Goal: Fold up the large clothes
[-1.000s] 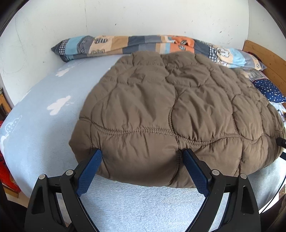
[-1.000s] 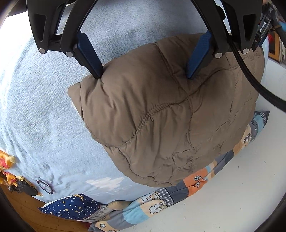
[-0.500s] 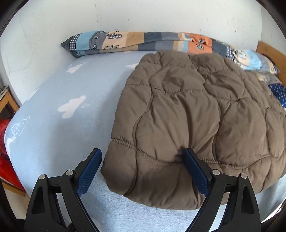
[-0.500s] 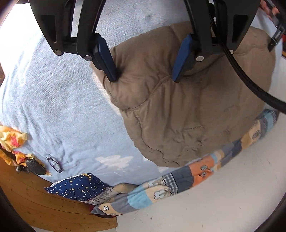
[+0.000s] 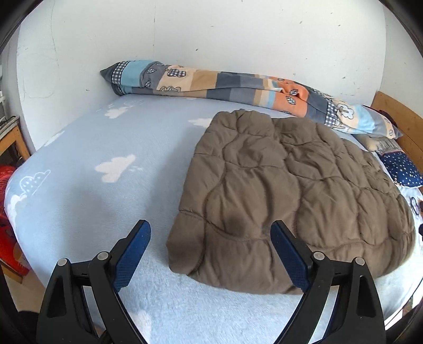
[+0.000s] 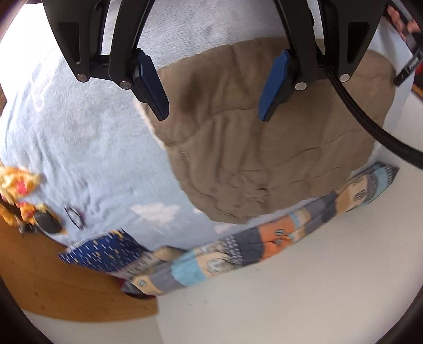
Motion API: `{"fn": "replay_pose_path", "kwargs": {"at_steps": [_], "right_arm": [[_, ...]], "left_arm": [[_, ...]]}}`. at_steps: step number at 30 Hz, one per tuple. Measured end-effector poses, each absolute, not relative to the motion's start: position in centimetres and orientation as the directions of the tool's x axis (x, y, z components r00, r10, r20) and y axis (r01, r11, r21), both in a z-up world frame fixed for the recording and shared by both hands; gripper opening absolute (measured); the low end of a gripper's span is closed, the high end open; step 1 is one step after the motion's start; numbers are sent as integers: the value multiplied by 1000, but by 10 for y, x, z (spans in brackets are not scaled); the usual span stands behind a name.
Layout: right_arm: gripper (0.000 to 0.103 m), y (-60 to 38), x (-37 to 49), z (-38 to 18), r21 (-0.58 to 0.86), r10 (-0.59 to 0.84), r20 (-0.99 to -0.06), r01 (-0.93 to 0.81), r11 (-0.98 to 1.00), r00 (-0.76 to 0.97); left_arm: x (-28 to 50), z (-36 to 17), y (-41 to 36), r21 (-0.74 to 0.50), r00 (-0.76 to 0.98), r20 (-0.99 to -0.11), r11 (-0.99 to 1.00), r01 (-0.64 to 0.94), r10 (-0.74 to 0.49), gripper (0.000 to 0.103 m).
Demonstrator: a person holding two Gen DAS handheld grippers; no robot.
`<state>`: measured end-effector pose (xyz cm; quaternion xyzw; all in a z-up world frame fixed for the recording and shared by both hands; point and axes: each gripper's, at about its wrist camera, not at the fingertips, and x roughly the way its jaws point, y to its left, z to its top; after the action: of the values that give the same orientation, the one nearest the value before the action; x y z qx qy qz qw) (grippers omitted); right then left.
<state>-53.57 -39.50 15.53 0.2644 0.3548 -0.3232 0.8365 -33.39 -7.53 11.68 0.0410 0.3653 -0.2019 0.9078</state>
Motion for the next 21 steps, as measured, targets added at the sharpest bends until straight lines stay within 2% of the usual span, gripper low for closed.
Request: {"fn": "replay_pose_path", "kwargs": {"at_steps": [5, 8, 13, 17, 21], "right_arm": [[75, -360, -514, 159, 168, -308, -763, 634, 755, 569], [75, -347, -500, 149, 175, -250, -783, 588, 790, 569], [76, -347, -488, 120, 146, -211, -841, 585, 798, 498], [84, -352, -483, 108, 147, -192, -854, 578, 803, 484], [85, -344, -488, 114, 125, -213, -845, 569, 813, 490]], "left_arm": [[-344, 102, -93, -42, 607, -720, 895, 443, -335, 92], [-346, 88, -107, 0, 586, -747, 882, 470, -313, 92], [-334, 72, -111, -8, 555, -777, 887, 462, -296, 94], [-337, 74, -109, -15, 556, -774, 887, 461, -302, 94], [-348, 90, -101, -28, 560, -762, 880, 474, -326, 94]]}}
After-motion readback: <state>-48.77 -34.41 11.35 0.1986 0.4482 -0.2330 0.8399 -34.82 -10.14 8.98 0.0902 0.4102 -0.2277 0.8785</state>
